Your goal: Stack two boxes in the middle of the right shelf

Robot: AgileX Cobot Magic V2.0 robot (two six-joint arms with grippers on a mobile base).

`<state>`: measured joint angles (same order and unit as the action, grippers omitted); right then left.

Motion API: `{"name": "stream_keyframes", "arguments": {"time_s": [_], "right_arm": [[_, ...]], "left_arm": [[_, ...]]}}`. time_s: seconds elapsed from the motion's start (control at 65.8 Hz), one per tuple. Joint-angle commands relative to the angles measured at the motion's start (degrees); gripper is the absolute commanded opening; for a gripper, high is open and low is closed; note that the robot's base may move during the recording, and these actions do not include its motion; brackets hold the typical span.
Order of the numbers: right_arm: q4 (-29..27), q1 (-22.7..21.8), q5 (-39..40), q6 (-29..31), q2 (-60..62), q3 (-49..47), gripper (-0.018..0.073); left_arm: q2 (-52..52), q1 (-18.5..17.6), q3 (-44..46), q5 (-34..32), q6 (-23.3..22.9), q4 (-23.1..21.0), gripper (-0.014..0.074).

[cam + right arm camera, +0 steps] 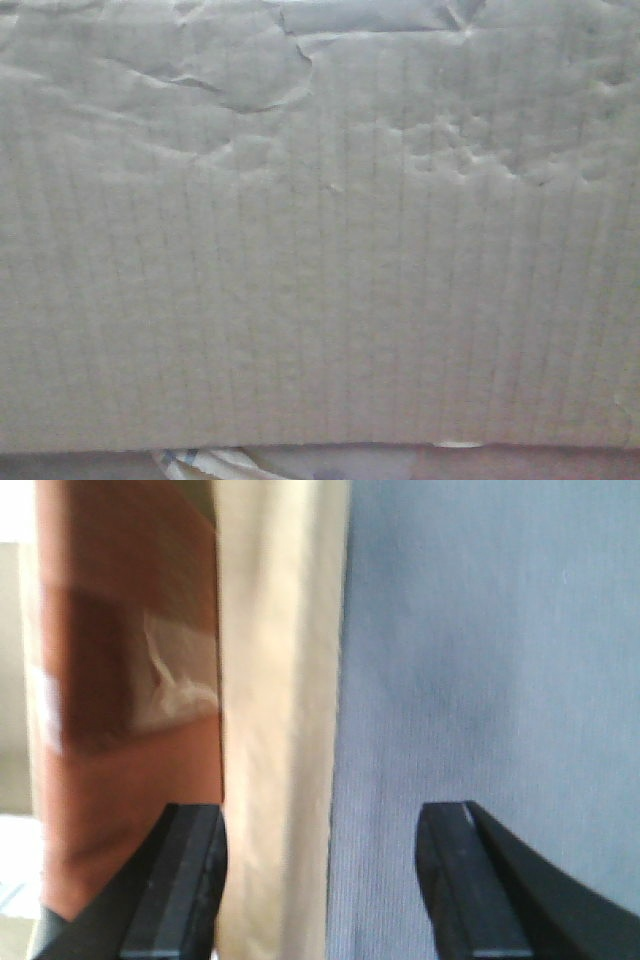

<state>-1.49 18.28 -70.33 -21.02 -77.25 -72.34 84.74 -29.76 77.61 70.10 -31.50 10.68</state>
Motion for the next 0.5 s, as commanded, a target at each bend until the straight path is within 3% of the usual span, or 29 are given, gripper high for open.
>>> {"name": "stream_keyframes", "arguments": {"time_s": [0.0,0.486], "right_arm": [[0.02,1.07,0.37,-0.94,0.5,0.61,0.0307],[2.09,1.95,0.37,-1.9,0.5,0.61,0.0307]], "left_arm": [[-0.19,-0.07,0.26,-0.13,-0.05,0.33,0.0443],[-0.19,-0.07,0.26,-0.13,-0.05,0.33,0.0443]]}}
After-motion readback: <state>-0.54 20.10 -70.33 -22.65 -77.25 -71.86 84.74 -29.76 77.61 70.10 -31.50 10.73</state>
